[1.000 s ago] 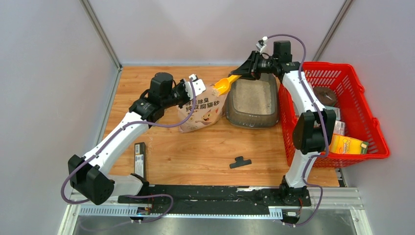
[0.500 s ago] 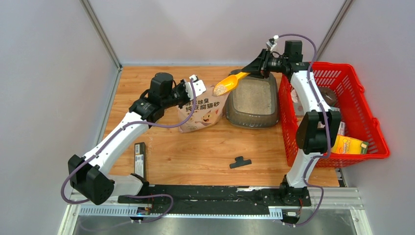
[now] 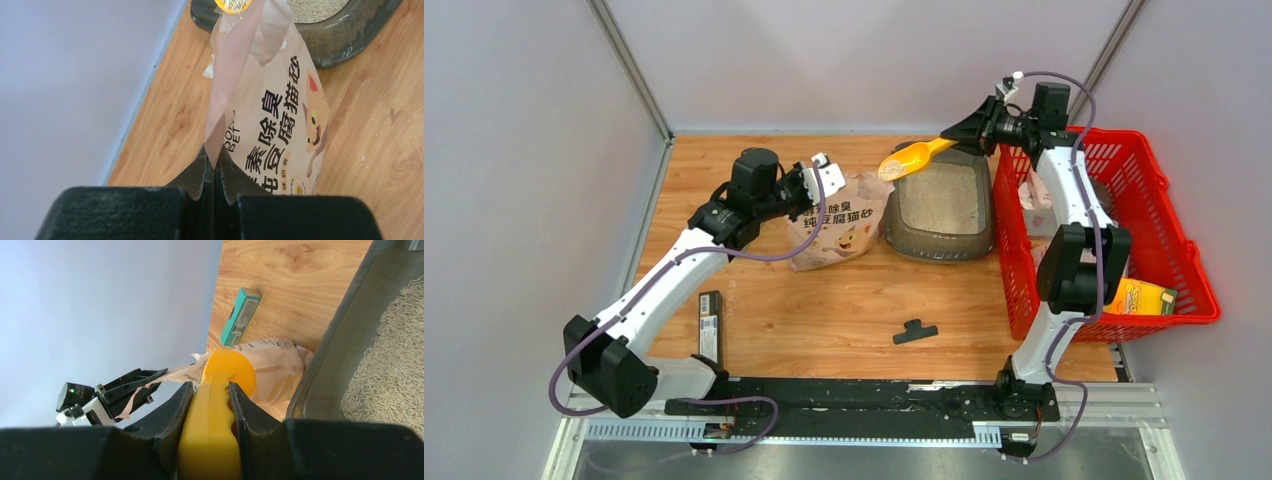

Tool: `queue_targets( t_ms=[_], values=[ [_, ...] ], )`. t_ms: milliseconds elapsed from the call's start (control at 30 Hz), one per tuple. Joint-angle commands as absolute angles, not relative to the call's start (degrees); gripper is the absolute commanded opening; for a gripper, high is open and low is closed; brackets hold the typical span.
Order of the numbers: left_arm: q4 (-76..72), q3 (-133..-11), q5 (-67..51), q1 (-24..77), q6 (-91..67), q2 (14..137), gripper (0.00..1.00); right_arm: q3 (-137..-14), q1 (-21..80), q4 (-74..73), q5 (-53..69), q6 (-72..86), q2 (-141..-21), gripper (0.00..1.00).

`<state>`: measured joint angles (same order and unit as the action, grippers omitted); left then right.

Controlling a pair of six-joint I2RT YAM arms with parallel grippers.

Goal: Fill the litter box with clean litter

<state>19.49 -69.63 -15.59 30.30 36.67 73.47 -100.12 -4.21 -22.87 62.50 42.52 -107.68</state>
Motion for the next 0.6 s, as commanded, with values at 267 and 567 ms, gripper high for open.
queue_targets(
  t_ms=[267,567],
  values=[
    [5.0,-78.6,-18.7,30.4,37.8,75.9,0.0,-99.4,-15.7,-16.3,67.1,48.2,-104.1,0.0],
    [4.1,-78.8,-19.1,30.5,36.2,75.8,0.0,-107.6,-20.0,-29.9,56.5,32.0,-106.0,0.0]
  ],
)
